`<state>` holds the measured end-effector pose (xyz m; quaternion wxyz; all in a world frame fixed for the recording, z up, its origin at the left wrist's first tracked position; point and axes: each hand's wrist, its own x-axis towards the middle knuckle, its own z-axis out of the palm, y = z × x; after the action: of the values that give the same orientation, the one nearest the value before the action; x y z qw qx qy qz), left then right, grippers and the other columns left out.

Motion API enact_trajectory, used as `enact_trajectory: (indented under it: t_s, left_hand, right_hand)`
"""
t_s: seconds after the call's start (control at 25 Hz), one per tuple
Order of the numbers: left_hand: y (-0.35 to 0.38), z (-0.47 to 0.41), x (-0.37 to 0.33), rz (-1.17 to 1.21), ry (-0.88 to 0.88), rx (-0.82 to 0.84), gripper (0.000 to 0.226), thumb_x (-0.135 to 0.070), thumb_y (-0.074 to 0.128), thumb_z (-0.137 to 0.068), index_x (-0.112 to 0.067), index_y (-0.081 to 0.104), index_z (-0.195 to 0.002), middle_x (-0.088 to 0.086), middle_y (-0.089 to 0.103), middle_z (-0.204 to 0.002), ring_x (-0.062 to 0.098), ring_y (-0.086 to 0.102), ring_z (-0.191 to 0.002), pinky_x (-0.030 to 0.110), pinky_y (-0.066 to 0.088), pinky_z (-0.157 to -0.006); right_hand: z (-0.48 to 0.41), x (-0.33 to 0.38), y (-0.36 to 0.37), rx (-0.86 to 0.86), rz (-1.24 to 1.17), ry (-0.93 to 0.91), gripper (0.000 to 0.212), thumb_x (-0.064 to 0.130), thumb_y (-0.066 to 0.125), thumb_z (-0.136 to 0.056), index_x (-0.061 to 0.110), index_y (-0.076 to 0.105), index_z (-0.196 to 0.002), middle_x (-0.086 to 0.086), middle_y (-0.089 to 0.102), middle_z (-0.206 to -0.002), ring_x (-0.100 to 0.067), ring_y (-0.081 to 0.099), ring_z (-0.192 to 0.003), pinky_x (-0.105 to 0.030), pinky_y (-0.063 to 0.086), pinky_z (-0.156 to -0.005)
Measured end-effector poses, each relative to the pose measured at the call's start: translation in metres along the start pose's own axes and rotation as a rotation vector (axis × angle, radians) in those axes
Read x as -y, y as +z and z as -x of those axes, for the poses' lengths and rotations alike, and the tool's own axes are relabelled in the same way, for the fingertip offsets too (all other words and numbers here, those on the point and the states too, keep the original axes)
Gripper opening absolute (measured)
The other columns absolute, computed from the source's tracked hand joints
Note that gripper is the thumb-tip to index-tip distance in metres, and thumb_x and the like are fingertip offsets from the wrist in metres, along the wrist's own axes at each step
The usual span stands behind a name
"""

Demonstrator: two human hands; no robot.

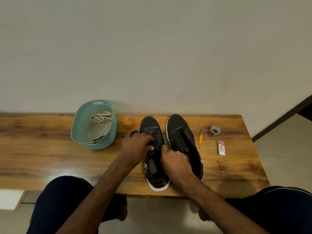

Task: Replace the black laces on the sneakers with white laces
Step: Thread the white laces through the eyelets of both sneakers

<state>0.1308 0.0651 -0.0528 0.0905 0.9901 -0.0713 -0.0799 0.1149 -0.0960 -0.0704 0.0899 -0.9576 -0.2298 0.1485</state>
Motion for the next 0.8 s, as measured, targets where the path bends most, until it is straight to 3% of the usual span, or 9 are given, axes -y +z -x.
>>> enact_trajectory:
  t_s: [0.08,0.2,0.24,0.32,0.4,0.52,0.6,0.72,0.8]
  left_hand:
    - [0.001,-0.001,-0.002,0.032,-0.035,-0.045,0.017,-0.041,0.062,-0.092,-0.031,0.063,-0.106,-0.01,0.065,-0.106,0.012,0.059,-0.098,0.029,0.039,-0.077]
    - [-0.002,-0.001,0.0,0.06,-0.051,-0.077,0.009,-0.039,0.064,-0.091,-0.03,0.062,-0.093,-0.012,0.064,-0.096,0.009,0.057,-0.092,0.027,0.039,-0.071]
    - [-0.004,-0.001,0.002,0.028,-0.058,-0.081,0.01,-0.039,0.063,-0.091,-0.03,0.062,-0.094,-0.011,0.063,-0.095,0.01,0.057,-0.092,0.028,0.041,-0.074]
    - [-0.008,-0.002,0.015,-0.086,-0.114,-0.118,0.013,-0.039,0.062,-0.093,-0.026,0.061,-0.093,-0.007,0.062,-0.095,0.015,0.057,-0.096,0.035,0.046,-0.08]
    - [-0.017,-0.001,0.035,-0.167,-0.242,-0.179,0.017,-0.039,0.06,-0.093,-0.023,0.061,-0.091,-0.003,0.065,-0.093,0.022,0.06,-0.095,0.039,0.048,-0.079]
    - [-0.021,0.005,0.056,-0.194,-0.378,-0.139,0.014,-0.035,0.059,-0.094,-0.021,0.061,-0.096,0.001,0.066,-0.1,0.024,0.061,-0.096,0.04,0.048,-0.08]
    - [-0.012,0.007,0.043,-0.082,-0.26,-0.05,0.019,-0.033,0.059,-0.095,-0.022,0.061,-0.11,-0.001,0.063,-0.113,0.022,0.059,-0.103,0.043,0.049,-0.088]
    - [-0.001,0.003,0.011,0.06,-0.063,0.009,0.03,-0.038,0.06,-0.093,-0.028,0.058,-0.121,-0.006,0.062,-0.118,0.018,0.059,-0.106,0.038,0.046,-0.091]
    - [0.002,-0.003,0.001,-0.024,-0.041,0.006,0.021,-0.036,0.056,-0.096,-0.027,0.056,-0.115,-0.003,0.064,-0.11,0.019,0.06,-0.103,0.032,0.043,-0.079]
  right_hand:
    - [-0.001,0.0,0.002,-0.005,0.017,0.001,0.028,0.018,0.043,-0.104,0.008,0.042,-0.13,-0.012,0.066,-0.114,-0.027,0.068,-0.095,-0.037,0.055,-0.077]
    - [-0.002,0.002,0.012,-0.017,0.072,0.002,0.049,0.015,0.04,-0.104,0.002,0.025,-0.149,-0.021,0.039,-0.151,-0.032,0.048,-0.132,-0.042,0.052,-0.095]
    - [-0.003,0.003,0.014,-0.003,0.097,-0.002,0.056,0.015,0.039,-0.105,0.001,0.016,-0.153,-0.021,0.028,-0.158,-0.033,0.038,-0.141,-0.046,0.046,-0.105]
    - [-0.005,0.002,0.013,0.029,0.198,-0.014,0.062,0.021,0.04,-0.104,-0.001,0.01,-0.154,-0.021,0.02,-0.161,-0.033,0.019,-0.15,-0.053,0.017,-0.12]
    - [-0.008,-0.005,0.013,0.039,0.275,0.022,0.063,0.03,0.037,-0.105,-0.001,0.014,-0.154,-0.02,0.02,-0.161,-0.033,0.008,-0.152,-0.061,-0.005,-0.119]
    - [-0.011,-0.018,0.017,-0.014,0.217,0.114,0.067,0.044,0.008,-0.101,0.006,0.022,-0.155,-0.012,0.022,-0.162,-0.027,0.008,-0.153,-0.061,-0.01,-0.118]
    - [-0.012,-0.024,0.022,-0.038,0.155,0.092,0.081,0.05,-0.008,-0.09,0.012,0.021,-0.156,-0.008,0.022,-0.163,-0.023,0.007,-0.153,-0.053,-0.013,-0.12]
    - [-0.016,-0.031,0.028,-0.054,0.033,0.061,0.082,0.056,-0.006,-0.086,0.02,0.011,-0.158,0.0,0.015,-0.165,-0.018,0.0,-0.153,-0.047,-0.007,-0.12]
    - [-0.016,-0.034,0.03,-0.055,-0.003,0.054,0.078,0.055,-0.002,-0.089,0.023,0.012,-0.158,0.004,0.014,-0.165,-0.016,-0.002,-0.153,-0.048,-0.004,-0.121]
